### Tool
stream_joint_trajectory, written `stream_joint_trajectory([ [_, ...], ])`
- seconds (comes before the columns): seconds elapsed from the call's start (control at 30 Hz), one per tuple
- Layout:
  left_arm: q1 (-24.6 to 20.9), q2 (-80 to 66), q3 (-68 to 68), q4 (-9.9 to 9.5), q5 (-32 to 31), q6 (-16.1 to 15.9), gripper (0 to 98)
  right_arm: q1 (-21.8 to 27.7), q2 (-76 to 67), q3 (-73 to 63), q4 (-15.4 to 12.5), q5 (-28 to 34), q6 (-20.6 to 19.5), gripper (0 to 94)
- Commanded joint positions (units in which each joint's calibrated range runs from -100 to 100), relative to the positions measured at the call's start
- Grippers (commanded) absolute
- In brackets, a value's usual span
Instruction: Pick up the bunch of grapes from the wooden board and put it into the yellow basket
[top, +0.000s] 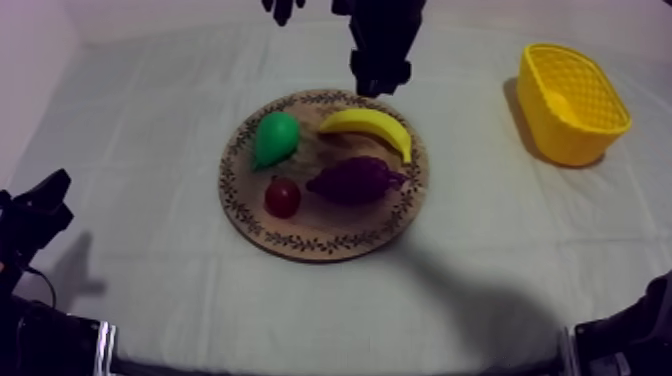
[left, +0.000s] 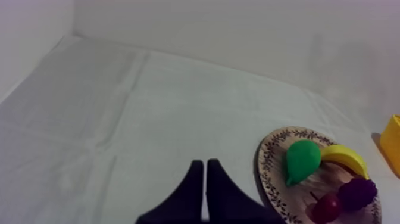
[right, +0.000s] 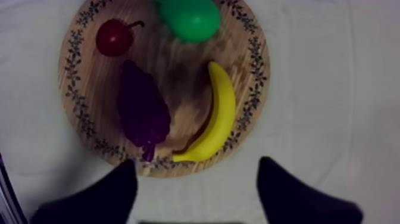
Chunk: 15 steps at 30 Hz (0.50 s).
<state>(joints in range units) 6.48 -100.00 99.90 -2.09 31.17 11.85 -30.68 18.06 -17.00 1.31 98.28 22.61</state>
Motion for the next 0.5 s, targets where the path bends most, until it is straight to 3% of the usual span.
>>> stream_joint_trajectory([
  [0.0,0.0,0.0,-0.02,-0.04,-0.05,0.0,0.1,-0.06,0.0,0.18,0.39,0.03,0.37,73.6],
  [0.17,0.0,0.0,-0.02,-0.04,-0.05,0.0,0.1,-0.2,0.34,0.9,0.64,0.03,0.68,80.0],
  [0.47,0.0,0.0,-0.02,-0.04,-0.05,0.0,0.1,-0.05,1.84,6.43,-1.93,-1.78,1.91,76.2],
])
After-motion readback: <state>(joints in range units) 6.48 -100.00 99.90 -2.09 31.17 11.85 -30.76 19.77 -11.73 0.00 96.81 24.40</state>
